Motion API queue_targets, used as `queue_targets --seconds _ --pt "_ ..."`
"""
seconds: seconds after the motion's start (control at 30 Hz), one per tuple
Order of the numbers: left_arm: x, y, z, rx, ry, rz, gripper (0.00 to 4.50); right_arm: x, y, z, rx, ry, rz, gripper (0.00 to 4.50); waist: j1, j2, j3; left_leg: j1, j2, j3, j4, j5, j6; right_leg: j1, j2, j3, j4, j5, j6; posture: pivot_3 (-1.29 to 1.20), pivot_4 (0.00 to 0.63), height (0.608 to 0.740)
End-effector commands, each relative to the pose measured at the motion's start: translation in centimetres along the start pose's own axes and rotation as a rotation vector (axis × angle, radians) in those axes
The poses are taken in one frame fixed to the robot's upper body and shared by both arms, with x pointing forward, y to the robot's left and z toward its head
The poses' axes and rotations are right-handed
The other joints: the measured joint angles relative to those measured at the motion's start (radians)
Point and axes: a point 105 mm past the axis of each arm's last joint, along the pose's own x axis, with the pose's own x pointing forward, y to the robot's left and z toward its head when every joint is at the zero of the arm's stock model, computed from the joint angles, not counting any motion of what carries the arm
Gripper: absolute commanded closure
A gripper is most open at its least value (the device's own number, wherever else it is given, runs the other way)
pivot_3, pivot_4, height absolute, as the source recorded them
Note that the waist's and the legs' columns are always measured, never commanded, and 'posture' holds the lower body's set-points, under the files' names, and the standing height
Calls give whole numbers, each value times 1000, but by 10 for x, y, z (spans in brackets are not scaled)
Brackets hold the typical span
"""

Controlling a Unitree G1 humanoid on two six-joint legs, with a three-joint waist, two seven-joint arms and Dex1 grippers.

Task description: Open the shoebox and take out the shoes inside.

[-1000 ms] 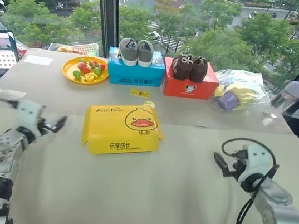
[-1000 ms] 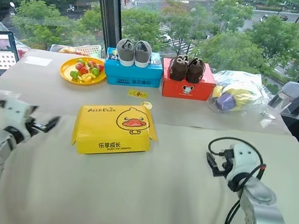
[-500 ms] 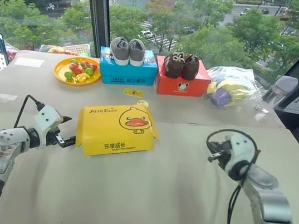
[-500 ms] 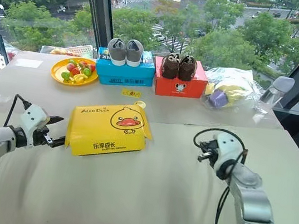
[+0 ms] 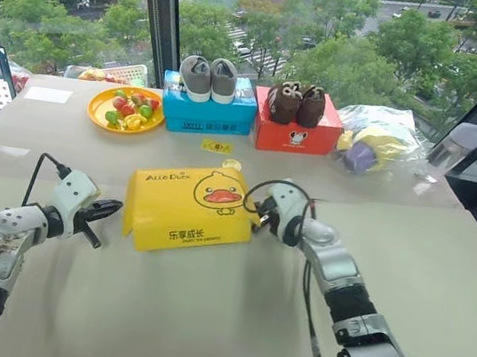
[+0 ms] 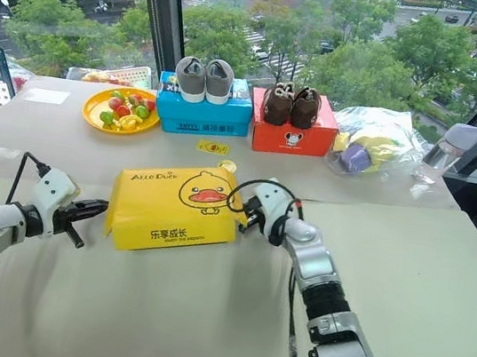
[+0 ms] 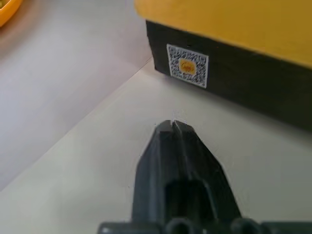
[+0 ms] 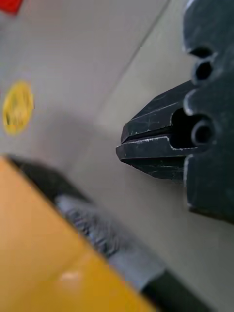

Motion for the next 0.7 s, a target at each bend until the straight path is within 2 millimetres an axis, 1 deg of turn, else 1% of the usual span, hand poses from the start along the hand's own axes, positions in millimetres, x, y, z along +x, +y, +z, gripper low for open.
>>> queue_targets --seconds 0.03,0.13,0.2,0.23,0.27,0.33,0.43,0.53,0.6,0.7 --pt "5 -20 18 50 -46 -82 4485 7 19 16 -58 -51 91 4500 -2 0 0 -1 0 0 0 0 0 0 -1 -1 -1 0 0 0 150 731" --pt "11 -44 22 39 -49 -189 4485 5 20 21 -67 -65 100 4500 -2 1 0 0 0 0 0 0 0 0 -1 -2 0 0 0 0 150 731" --pt "17 -72 25 54 -49 -307 4485 3 20 25 -82 -72 105 4500 3 1 1 0 0 0 0 0 0 0 -1 -2 0 0 0 0 150 731" --pt "19 -78 27 61 -52 -332 4485 2 21 27 -87 -74 108 4500 5 2 1 0 0 -1 0 0 0 0 -1 -3 0 0 0 0 150 731" --pt "21 -82 29 64 -57 -346 4485 1 21 28 -96 -75 111 4500 6 2 1 0 0 -1 0 0 0 0 -1 -3 0 0 0 0 150 731" --pt "23 -83 32 71 -63 -353 4485 -2 25 31 -106 -80 127 4500 5 2 1 0 0 -1 1 0 -1 1 -1 -3 0 0 0 0 150 731" --pt "26 -84 35 89 -70 -372 4485 -12 37 38 -132 -94 185 4500 5 2 1 1 0 -1 1 1 -2 1 -1 -3 0 0 0 0 150 731" --pt "28 -91 39 117 -78 -419 4485 -30 51 36 -162 -80 247 4500 9 4 2 1 -1 -2 1 1 -2 1 -1 -3 0 0 0 0 150 731" --pt "27 -99 40 137 -83 -463 4485 -46 59 32 -169 -61 276 4500 9 4 1 1 -1 -3 1 1 -1 1 -1 -3 0 0 0 0 150 731" --pt "24 -111 41 160 -85 -525 4485 -63 69 22 -162 -21 286 4500 7 4 1 0 -1 -2 1 0 -1 1 -1 -2 0 0 0 0 150 731"
